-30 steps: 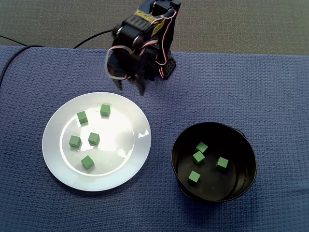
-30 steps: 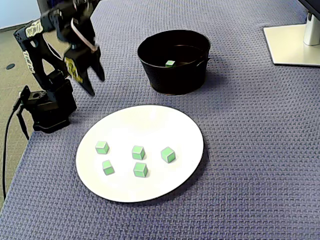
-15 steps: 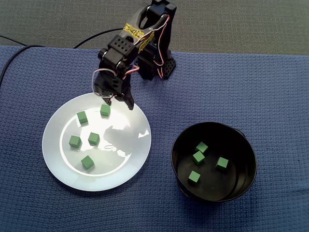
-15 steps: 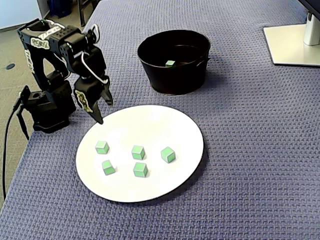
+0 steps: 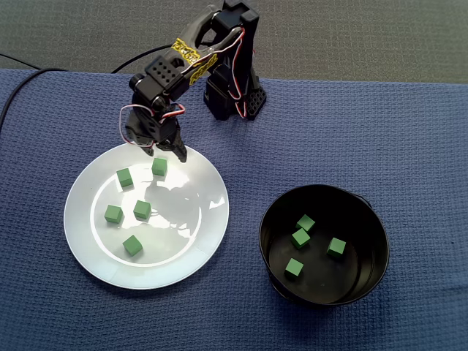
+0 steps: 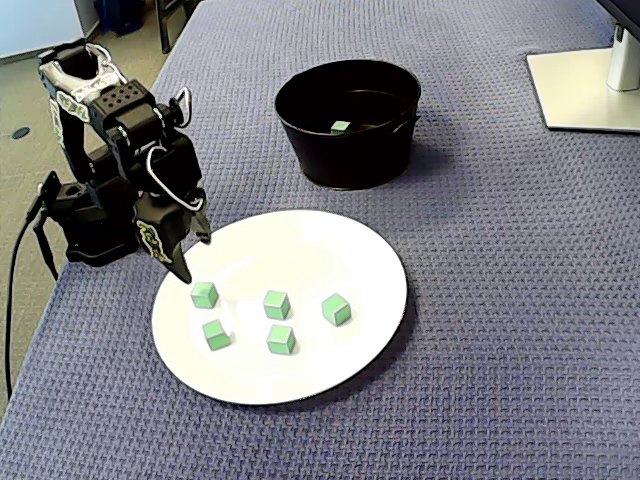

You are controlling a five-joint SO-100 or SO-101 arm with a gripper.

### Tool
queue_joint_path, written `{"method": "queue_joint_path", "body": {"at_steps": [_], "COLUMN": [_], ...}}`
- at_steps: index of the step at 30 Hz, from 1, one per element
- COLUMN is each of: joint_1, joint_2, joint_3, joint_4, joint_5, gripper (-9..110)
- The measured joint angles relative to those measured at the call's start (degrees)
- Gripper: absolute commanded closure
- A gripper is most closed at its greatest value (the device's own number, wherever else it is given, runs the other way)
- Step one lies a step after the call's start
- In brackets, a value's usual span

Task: Pick up the items on the white plate and put them in the black container.

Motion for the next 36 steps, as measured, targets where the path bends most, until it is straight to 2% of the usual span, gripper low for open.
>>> {"method": "queue_joint_path", "body": {"at_steps": [17,25,33,35,36], "joint_1": [1.41,1.41,1.14,1.14,1.14], "joint_2": [-5.8,-6.59,-6.59,-6.59,-6.59], "joint_3": [7.38,8.61,8.53,8.53,8.53], "joint_4": [-15.12,-16.96,-17.49,-17.49,-17.58], "joint_5": [-1.76,-1.14,1.41,3.25,4.13], "gripper": [78,89,94,101,101]}}
